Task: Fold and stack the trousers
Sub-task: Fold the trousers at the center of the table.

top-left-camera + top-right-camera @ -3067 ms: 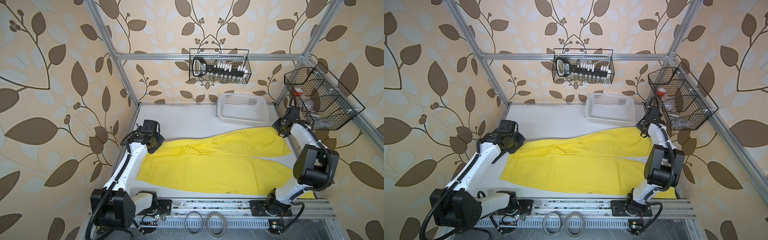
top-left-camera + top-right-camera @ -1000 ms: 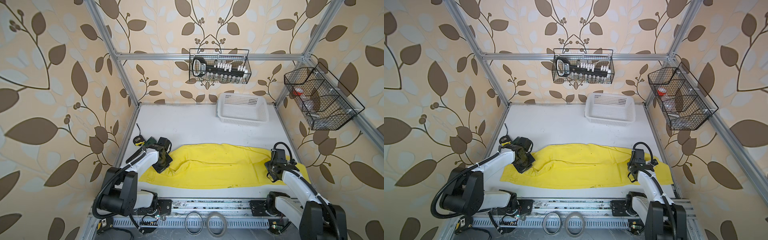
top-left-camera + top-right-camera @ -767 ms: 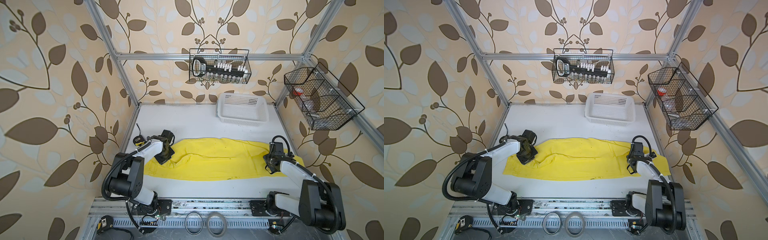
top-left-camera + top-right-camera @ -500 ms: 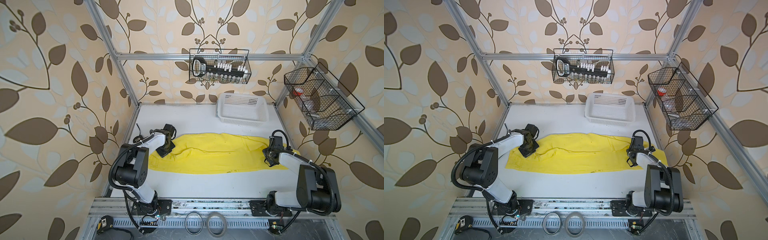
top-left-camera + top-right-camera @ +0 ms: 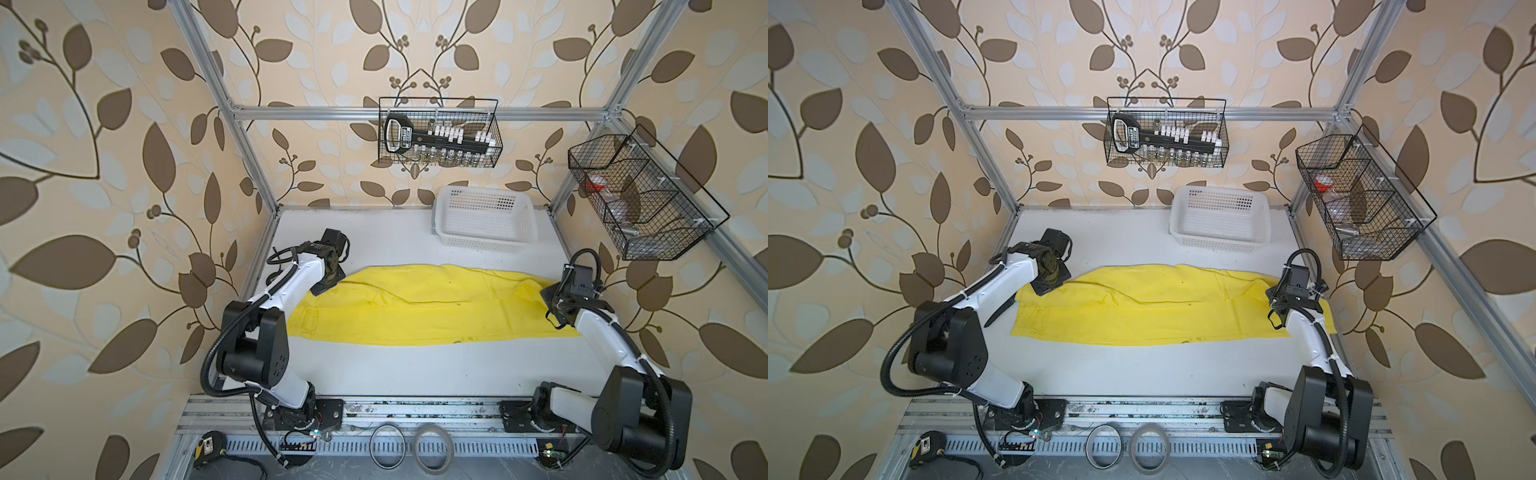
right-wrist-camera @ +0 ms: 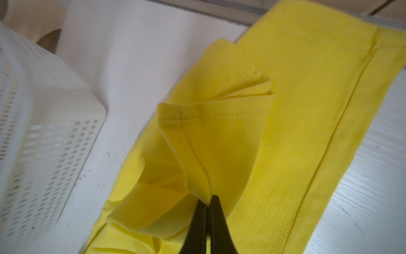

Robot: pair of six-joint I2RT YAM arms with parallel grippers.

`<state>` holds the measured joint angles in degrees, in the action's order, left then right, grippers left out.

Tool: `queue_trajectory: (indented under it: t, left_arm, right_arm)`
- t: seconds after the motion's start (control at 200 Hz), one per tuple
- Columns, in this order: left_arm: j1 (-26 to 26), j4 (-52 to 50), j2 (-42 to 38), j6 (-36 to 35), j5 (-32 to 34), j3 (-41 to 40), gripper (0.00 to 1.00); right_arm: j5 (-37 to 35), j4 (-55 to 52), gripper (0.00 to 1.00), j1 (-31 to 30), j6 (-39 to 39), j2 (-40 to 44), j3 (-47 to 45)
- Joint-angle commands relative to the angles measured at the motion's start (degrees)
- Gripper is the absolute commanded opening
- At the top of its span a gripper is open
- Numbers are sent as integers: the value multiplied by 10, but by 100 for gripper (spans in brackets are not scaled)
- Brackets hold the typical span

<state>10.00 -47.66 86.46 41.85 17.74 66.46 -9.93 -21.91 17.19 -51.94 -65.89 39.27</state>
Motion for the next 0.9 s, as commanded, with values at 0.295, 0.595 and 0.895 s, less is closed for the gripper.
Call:
queue_trajectory:
  t: [0.295, 0.595, 0.895]
  left_arm:
    - [-85, -46, -96, -87, 21, -55, 0]
    - [-97, -44, -126, -84, -8, -110, 0]
    - [-97, -36, -149, -62, 0, -172, 0]
  right_arm:
    - [-13, -59, 0, 85, 32, 86, 20]
    - [-34, -70, 0, 111, 47, 117, -18]
    - [-80, -66, 0, 116, 39, 133, -86]
